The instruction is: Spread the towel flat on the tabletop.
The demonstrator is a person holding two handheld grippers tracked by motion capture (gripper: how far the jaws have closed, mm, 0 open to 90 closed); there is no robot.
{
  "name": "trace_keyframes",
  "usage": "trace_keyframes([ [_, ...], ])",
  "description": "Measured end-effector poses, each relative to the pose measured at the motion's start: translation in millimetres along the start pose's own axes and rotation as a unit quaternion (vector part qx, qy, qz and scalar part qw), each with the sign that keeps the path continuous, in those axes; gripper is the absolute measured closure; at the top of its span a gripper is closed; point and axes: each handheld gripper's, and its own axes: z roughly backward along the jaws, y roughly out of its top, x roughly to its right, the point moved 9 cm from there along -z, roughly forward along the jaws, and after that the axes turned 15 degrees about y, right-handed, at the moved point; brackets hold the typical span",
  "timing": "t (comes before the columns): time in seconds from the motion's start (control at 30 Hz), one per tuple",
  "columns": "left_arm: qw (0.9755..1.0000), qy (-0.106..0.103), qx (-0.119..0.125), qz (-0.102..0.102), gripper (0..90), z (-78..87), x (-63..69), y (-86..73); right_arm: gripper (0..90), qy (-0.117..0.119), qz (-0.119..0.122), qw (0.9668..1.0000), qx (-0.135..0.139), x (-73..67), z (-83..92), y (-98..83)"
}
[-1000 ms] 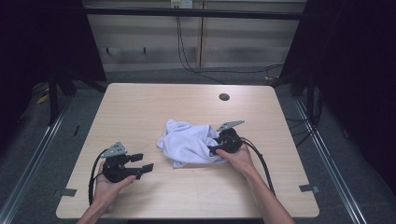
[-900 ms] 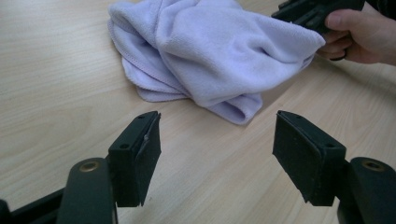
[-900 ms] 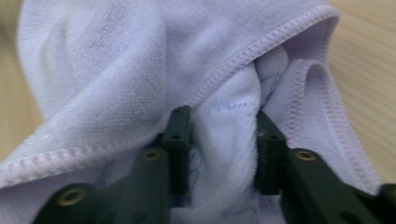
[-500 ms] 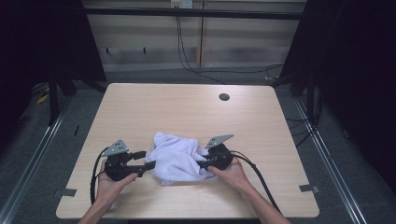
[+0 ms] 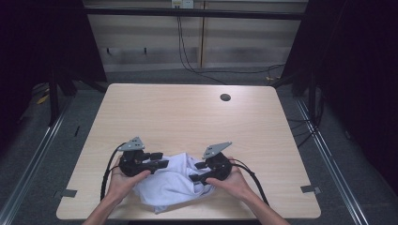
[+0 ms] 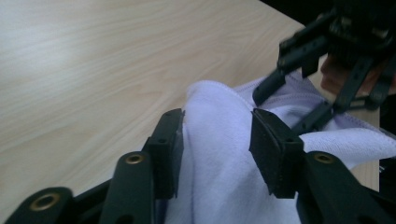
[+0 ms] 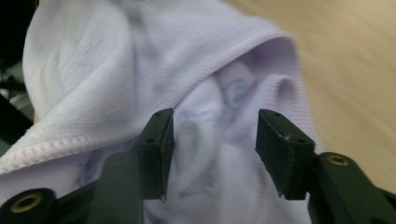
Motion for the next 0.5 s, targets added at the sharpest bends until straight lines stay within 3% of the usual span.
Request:
trace_keyframes([
  [0.1,0.9992,0.0,-0.039,-0.003,49.5,-11.7,5.7,-10.0,62.7,-0.009,-0.023,0.9995,0.018,10.5,7.7,-2.4],
  [0.17,0.9981,0.002,-0.061,-0.011,51.9,-15.5,8.1,-17.3,60.9,0.006,-0.028,0.9993,0.025,10.5,4.3,-3.5],
  [0.27,0.9969,-0.016,-0.077,-0.008,59.9,-13.7,10.0,-20.9,53.3,0.01,-0.018,0.9997,0.015,5.9,-3.4,-2.9],
  [0.33,0.9968,-0.022,-0.076,-0.008,72.9,-13.2,10.8,-23.4,53.9,0.012,-0.012,0.9998,0.002,1.4,-12.9,-3.5],
  [0.37,0.997,-0.023,-0.073,-0.006,72.9,-12.6,10.5,-23.7,53.9,0.012,-0.012,0.9998,0.002,1.4,-12.9,-3.5],
  [0.4,0.9971,-0.025,-0.071,-0.001,80.4,-10.8,10.0,-23.4,68.3,0.022,-0.007,0.9997,-0.006,-1.9,-18.7,-4.6],
  [0.43,0.9975,-0.027,-0.066,0.002,80.4,-8.9,9.1,-22.4,68.3,0.022,-0.007,0.9997,-0.006,-1.9,-18.7,-4.6],
  [0.5,0.998,-0.027,-0.057,0.008,83.9,-3.8,5.6,-19.9,77.1,0.009,-0.018,0.9998,-0.007,-0.7,-18.6,-2.5],
])
